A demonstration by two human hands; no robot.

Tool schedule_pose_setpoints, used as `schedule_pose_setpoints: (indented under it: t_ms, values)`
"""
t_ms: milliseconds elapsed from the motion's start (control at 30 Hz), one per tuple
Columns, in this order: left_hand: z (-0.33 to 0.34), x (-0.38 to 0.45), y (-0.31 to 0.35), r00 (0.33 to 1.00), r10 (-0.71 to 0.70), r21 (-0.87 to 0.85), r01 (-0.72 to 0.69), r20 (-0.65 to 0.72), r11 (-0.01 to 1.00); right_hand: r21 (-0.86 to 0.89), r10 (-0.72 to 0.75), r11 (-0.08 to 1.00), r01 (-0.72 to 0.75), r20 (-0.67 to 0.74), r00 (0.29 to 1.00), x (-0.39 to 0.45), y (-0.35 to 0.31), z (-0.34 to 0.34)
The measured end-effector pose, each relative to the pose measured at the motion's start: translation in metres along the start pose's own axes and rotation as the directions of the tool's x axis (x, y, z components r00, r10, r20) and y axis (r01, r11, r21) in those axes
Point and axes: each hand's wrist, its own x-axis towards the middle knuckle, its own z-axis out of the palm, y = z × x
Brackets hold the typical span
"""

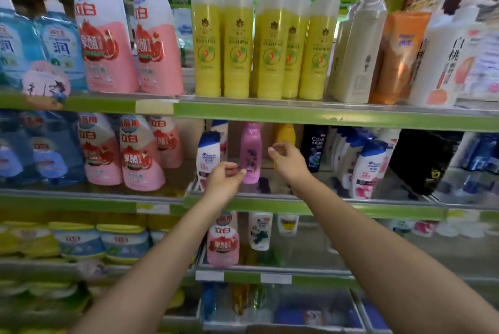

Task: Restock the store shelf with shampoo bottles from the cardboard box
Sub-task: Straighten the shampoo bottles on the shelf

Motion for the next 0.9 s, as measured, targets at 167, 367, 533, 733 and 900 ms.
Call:
schedule_pose_setpoints:
  t_ms: [167, 367, 533, 733, 900]
  values:
    - [0.015, 0.013, -0.013, 0.998, -0.056, 0.024, 0.056, -0.003, 0.998, -0.002, 0.026, 1.0, -0.026, 0.045, 0.999, 0.019, 0.007, 0.01]
    - [0.027, 0.045, -0.022, 0.999, -0.039, 0.073, 0.038, 0.013, 0.997, 0.043, 0.009, 0.999, -0.009, 0.011, 1.0, 0.05, 0.018, 0.021]
    - [0.034, 0.068, -0.032, 0.998, -0.028, 0.094, 0.022, 0.054, 0.995, 0.211, 0.004, 0.977, -0.016, 0.058, 0.998, 0.07, 0.028, 0.027]
    - [0.037, 0.085, -0.044, 0.998, 0.007, 0.075, -0.012, 0.067, 0.997, 0.306, 0.01, 0.951, -0.051, 0.132, 0.991, 0.083, 0.033, 0.041]
    - [0.039, 0.097, -0.048, 0.99, 0.028, 0.059, -0.036, 0.139, 0.998, 0.327, 0.01, 0.943, -0.057, 0.144, 0.99, 0.094, 0.044, 0.052]
